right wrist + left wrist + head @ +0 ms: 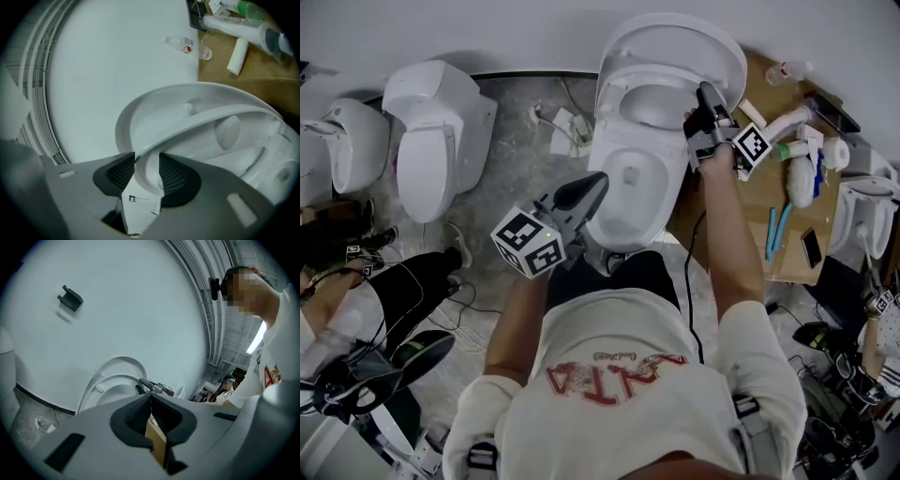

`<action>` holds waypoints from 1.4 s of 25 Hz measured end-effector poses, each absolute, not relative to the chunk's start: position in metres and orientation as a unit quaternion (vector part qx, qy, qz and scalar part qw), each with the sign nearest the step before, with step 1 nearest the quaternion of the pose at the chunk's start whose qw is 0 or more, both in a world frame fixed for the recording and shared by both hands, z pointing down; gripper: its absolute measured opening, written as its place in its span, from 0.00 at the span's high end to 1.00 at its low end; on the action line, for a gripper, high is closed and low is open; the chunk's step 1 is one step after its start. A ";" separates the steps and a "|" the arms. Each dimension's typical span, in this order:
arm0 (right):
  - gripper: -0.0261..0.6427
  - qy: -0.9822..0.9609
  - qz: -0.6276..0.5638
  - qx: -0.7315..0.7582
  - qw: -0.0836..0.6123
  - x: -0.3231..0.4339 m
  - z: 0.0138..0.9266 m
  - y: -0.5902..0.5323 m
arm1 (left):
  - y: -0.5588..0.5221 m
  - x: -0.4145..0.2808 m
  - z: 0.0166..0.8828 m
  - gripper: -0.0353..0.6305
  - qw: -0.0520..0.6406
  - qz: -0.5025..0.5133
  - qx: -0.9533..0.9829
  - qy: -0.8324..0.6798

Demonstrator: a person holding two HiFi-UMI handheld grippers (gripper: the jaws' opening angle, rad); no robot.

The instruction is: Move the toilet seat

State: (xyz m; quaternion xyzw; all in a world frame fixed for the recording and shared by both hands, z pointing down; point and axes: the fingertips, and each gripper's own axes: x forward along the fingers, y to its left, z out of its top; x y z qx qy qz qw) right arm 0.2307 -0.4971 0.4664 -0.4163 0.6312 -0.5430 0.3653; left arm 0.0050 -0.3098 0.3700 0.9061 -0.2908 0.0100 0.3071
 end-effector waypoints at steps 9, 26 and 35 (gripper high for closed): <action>0.72 0.639 -0.547 -0.404 0.359 0.234 0.467 -0.510 | -0.319 0.009 0.372 0.93 0.314 0.008 0.902 -0.298; 0.94 0.678 -0.505 -0.411 0.340 0.214 0.430 -0.406 | -0.279 -0.003 0.339 0.93 0.288 0.000 0.917 -0.275; 0.96 0.747 -0.401 -0.455 0.273 0.180 0.360 -0.334 | -0.253 -0.026 0.319 0.93 0.254 0.011 0.925 -0.282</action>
